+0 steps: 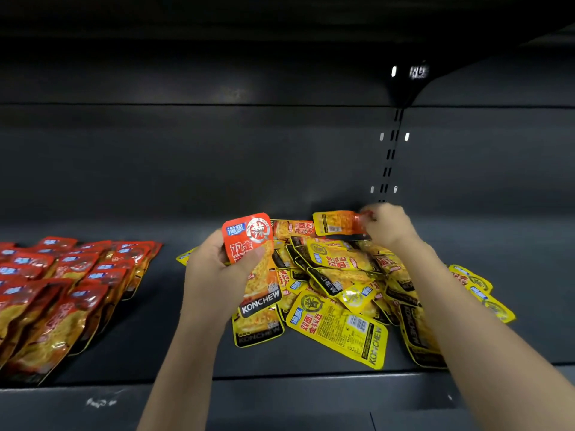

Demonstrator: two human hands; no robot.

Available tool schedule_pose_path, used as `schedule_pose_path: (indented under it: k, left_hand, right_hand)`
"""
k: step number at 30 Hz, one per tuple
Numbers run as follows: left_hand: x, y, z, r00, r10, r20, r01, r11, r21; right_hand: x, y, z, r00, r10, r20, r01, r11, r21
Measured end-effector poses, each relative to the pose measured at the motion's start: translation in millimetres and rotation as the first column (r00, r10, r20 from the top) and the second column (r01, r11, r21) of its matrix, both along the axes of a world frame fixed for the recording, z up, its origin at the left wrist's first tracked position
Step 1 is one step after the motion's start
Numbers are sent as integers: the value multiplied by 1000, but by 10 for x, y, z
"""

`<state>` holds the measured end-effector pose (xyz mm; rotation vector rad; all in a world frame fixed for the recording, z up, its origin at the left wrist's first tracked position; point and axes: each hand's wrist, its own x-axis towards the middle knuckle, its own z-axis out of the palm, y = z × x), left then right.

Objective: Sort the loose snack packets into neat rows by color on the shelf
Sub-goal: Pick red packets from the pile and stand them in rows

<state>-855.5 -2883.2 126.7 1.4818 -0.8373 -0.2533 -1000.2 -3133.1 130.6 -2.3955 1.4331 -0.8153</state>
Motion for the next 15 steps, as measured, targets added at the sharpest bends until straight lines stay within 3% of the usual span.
schedule_pose_path:
  k: [6,10,15]
  left_hand:
    - [147,-28,-6,993,-19,-114,11,998,-69]
    - [280,-28,14,977,5,-215,-29,994,-107]
    - [482,38,-11,952,12,-307,-37,996,-76]
  right_hand:
    - [15,274,253,917,-6,398,48,994,-95]
    - [143,675,191,714,-12,700,0,1000,17]
    - [428,1269,76,539,-34,842,-114,987,113]
